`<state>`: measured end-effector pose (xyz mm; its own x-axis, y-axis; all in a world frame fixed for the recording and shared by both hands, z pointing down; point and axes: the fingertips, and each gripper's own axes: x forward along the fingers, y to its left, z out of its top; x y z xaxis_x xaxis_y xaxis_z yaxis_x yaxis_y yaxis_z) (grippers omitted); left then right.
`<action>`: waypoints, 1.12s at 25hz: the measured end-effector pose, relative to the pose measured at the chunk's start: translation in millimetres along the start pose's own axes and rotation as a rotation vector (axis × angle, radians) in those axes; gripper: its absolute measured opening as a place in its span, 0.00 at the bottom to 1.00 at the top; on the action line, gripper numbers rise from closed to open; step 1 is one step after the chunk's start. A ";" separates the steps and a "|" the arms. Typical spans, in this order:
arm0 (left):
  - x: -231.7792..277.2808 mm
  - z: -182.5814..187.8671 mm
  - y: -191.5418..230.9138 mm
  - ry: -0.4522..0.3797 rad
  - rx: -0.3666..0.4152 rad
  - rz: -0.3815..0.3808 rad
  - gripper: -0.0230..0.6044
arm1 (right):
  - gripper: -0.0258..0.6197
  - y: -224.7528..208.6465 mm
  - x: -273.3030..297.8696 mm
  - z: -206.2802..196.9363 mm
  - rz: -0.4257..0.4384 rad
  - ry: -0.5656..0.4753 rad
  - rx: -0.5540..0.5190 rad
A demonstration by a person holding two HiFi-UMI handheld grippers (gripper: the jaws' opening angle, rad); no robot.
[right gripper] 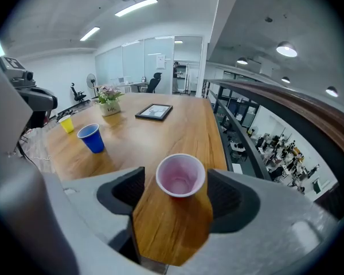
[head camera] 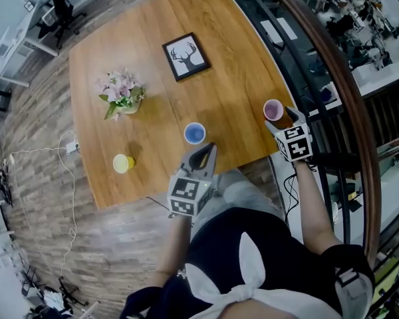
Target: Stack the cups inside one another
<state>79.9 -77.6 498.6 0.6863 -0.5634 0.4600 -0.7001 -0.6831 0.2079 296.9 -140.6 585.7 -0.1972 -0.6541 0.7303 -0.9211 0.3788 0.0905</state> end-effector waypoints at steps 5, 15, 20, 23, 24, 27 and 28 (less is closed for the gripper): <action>1.4 -6.1 4.1 0.014 -0.012 -0.001 0.06 | 0.57 -4.0 14.9 -11.1 -0.003 0.036 0.014; -0.6 -12.7 15.5 0.027 -0.028 0.006 0.06 | 0.53 -4.5 28.7 -16.7 0.010 0.062 0.028; -1.1 -13.0 15.2 0.028 -0.033 0.008 0.06 | 0.52 -5.1 26.5 -16.4 0.006 0.063 0.016; -0.6 -12.3 15.2 0.026 -0.034 0.009 0.06 | 0.52 -6.6 25.0 -15.5 0.005 0.061 0.013; -0.4 -12.3 15.6 0.026 -0.035 0.011 0.06 | 0.52 -6.9 24.7 -14.7 0.005 0.060 0.011; 0.5 -12.3 17.8 0.025 -0.039 0.014 0.06 | 0.52 -7.4 23.6 -10.9 0.008 0.055 0.003; 0.5 -12.1 18.1 0.024 -0.040 0.015 0.06 | 0.52 -7.7 22.6 -9.2 0.007 0.052 -0.001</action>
<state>65.1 -84.6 513.0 0.6708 -0.5619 0.4840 -0.7181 -0.6551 0.2348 302.6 -152.2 607.7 -0.1861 -0.6162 0.7653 -0.9192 0.3843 0.0858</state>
